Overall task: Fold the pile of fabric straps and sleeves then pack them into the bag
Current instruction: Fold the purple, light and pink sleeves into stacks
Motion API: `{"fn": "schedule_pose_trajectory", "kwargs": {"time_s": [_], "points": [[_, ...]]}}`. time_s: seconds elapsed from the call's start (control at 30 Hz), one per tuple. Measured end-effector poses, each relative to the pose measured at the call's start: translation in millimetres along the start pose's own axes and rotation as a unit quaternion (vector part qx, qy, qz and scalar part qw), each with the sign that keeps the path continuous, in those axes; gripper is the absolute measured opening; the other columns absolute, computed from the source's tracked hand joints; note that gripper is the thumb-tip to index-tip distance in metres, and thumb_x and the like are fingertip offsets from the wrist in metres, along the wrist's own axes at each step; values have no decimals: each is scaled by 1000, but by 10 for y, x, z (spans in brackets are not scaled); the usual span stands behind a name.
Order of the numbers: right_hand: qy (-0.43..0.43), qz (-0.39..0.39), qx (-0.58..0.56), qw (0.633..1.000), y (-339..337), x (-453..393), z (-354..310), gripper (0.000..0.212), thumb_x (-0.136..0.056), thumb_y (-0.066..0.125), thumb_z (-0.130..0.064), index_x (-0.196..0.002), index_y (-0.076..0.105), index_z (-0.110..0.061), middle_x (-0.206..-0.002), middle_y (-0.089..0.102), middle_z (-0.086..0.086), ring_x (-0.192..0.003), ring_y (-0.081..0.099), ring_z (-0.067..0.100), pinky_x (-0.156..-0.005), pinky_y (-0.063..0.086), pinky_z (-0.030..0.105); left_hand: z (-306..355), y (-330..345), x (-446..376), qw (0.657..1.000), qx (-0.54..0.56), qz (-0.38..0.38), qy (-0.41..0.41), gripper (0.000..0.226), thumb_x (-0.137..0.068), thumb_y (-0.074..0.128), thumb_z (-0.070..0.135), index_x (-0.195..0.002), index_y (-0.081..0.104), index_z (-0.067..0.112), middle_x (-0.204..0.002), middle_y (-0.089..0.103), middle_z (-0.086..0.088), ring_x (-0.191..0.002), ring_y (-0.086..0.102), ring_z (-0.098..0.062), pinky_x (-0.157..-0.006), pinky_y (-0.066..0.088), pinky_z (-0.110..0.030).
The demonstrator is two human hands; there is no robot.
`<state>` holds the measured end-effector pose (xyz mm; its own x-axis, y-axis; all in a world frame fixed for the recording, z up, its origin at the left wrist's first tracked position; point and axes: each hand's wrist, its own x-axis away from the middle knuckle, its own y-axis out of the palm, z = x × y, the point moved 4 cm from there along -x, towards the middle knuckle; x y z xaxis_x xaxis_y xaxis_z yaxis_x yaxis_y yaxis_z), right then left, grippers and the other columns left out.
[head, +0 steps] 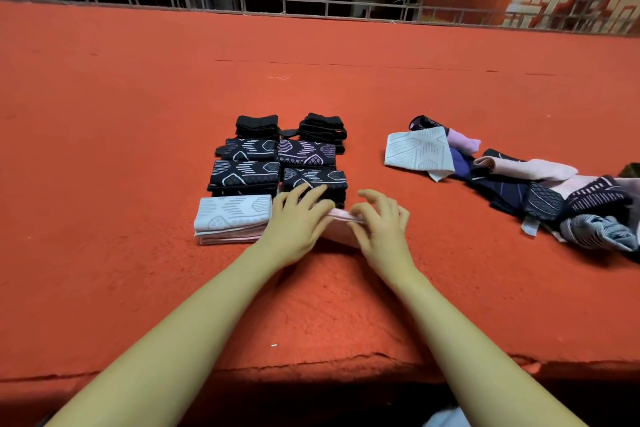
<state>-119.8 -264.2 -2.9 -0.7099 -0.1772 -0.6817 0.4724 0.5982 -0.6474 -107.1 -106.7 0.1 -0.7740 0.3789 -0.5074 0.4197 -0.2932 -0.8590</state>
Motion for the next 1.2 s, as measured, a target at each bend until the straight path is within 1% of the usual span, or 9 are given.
{"fn": "schedule_pose_trajectory", "kwargs": {"time_s": [0.13,0.23,0.3,0.47,0.67,0.8,0.9,1.03,1.2], "points": [[13,-33,-3,999,67,89,68,32,-82,52,-45,-101,65,-22,-122,59,-2,-111,42,13,-82,16,23,-51,84,143,997,75,16,-18,39,-90,38,46,-100,68,24,-119,64,6,-111,54,-22,-78,13,-26],[24,-56,-17,998,80,167,107,44,-85,47,-53,-113,65,-25,-128,56,-5,-117,40,10,-85,15,22,-17,63,165,994,103,41,-17,35,-88,42,43,-96,71,25,-111,67,6,-103,45,-10,-74,13,-25],[18,-63,-24,998,58,162,112,43,-86,43,-53,-109,67,-26,-128,57,-6,-117,40,9,-87,13,23,14,42,166,993,100,69,0,32,-87,45,40,-93,72,23,-107,68,4,-101,45,-10,-76,17,-27],[26,31,-35,999,-51,8,-46,32,-87,47,-46,-98,73,-30,-110,66,-14,-106,44,5,-80,14,25,-14,-168,72,983,71,167,10,29,-86,51,34,-94,75,19,-113,69,-3,-107,47,-17,-81,22,-30],[-29,87,-35,995,81,-288,-411,26,-87,54,-40,-101,73,-30,-112,67,-15,-107,44,11,-84,15,24,-361,-527,138,962,-12,268,46,19,-87,57,31,-99,72,25,-123,65,-4,-109,48,-23,-84,26,-35],[-82,88,-35,992,349,-430,-694,28,-86,55,-41,-101,74,-27,-109,69,-12,-106,46,13,-92,17,25,-724,-623,358,964,-28,263,15,28,-96,47,39,-100,72,26,-123,65,-2,-109,49,-23,-84,26,-35],[-119,89,-25,989,565,-504,-882,27,-86,56,-38,-100,75,-24,-107,70,-10,-104,47,15,-86,22,30,-959,-678,510,968,-37,249,-6,22,-90,52,35,-102,69,28,-121,66,-1,-109,49,-22,-82,26,-35],[-162,77,-12,984,813,-607,-1078,25,-87,56,-33,-98,76,-24,-107,71,-10,-103,48,18,-85,24,32,-1199,-732,653,966,-66,248,-20,23,-87,55,28,-94,75,19,-121,66,1,-109,50,-20,-82,26,-36],[-196,22,31,980,1068,-555,-1109,22,-85,55,-30,-93,75,-26,-107,70,-11,-101,50,19,-82,26,35,-1373,-522,777,973,-104,204,-5,23,-88,53,26,-89,75,17,-118,68,-2,-106,54,-22,-81,30,-36]]}}
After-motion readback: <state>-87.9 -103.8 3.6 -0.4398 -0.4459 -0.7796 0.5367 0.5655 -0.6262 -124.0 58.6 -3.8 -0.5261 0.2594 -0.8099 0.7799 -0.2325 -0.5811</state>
